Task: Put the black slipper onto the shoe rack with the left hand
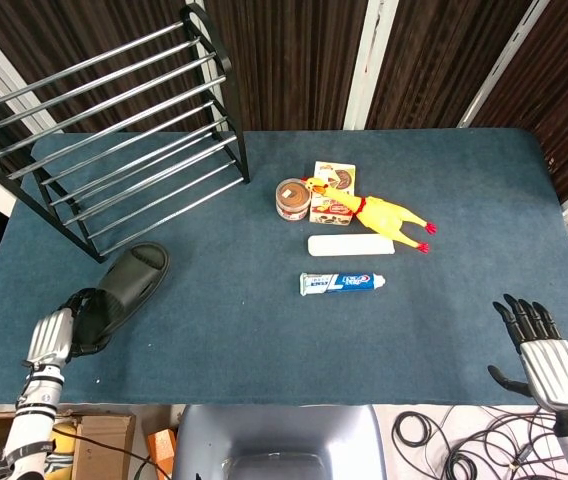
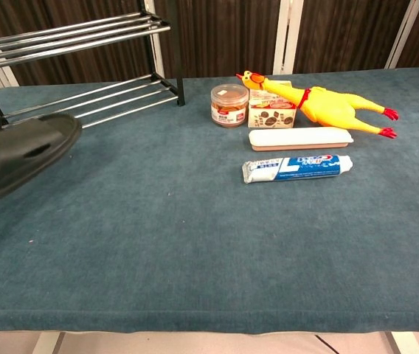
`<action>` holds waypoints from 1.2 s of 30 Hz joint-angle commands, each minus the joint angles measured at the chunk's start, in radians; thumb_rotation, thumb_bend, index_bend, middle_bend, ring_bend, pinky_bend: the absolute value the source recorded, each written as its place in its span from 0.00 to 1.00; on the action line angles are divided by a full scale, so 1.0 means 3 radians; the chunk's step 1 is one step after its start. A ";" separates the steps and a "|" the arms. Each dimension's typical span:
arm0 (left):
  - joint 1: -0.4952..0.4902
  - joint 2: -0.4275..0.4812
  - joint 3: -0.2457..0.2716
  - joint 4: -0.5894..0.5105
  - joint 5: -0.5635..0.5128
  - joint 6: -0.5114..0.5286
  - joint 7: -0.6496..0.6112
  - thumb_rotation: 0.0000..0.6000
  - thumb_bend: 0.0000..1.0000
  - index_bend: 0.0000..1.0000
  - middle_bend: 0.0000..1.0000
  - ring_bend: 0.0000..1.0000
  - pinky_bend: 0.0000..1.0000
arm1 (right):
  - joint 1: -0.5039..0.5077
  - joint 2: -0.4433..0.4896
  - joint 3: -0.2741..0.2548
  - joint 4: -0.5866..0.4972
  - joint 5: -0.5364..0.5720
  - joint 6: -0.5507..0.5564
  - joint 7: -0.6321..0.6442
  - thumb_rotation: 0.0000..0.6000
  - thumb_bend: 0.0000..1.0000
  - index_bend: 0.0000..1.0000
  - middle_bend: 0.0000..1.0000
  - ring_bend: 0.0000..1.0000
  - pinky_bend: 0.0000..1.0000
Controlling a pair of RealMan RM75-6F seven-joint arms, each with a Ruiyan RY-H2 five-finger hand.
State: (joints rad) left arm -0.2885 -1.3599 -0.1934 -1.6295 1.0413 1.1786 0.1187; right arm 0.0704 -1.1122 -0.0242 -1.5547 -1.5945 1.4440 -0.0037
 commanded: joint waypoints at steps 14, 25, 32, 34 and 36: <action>-0.1015 -0.0634 -0.0640 0.0030 -0.1525 -0.0257 0.1017 1.00 0.32 0.54 0.69 0.68 0.84 | 0.0039 0.0072 0.0032 -0.0070 0.0002 -0.0017 0.0099 1.00 0.15 0.00 0.00 0.00 0.00; -0.1585 -0.0943 -0.0964 0.0305 -0.2045 -0.0027 0.1498 1.00 0.32 0.51 0.69 0.69 0.84 | 0.0032 0.0139 0.0032 -0.0051 -0.0010 0.0013 0.0272 1.00 0.15 0.00 0.00 0.00 0.00; -0.1905 -0.1030 -0.1239 0.0743 -0.2421 0.0058 0.1706 1.00 0.32 0.49 0.69 0.69 0.84 | 0.0013 0.0153 0.0031 -0.0051 -0.0024 0.0055 0.0287 1.00 0.15 0.00 0.00 0.00 0.00; -0.1989 -0.1065 -0.1317 0.0931 -0.2549 0.0047 0.1755 1.00 0.33 0.48 0.69 0.69 0.84 | 0.0014 0.0155 0.0031 -0.0053 -0.0024 0.0054 0.0286 1.00 0.15 0.00 0.00 0.00 0.00; -0.2085 -0.1102 -0.1402 0.1149 -0.2701 0.0019 0.1825 1.00 0.33 0.47 0.69 0.69 0.84 | 0.0015 0.0159 0.0030 -0.0052 -0.0028 0.0053 0.0290 1.00 0.15 0.00 0.00 0.00 0.00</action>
State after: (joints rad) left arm -0.8719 -1.6713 -0.5756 -1.3542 0.2871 1.1870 0.6349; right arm 0.0749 -1.0645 -0.0153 -1.5702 -1.6029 1.4600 0.0832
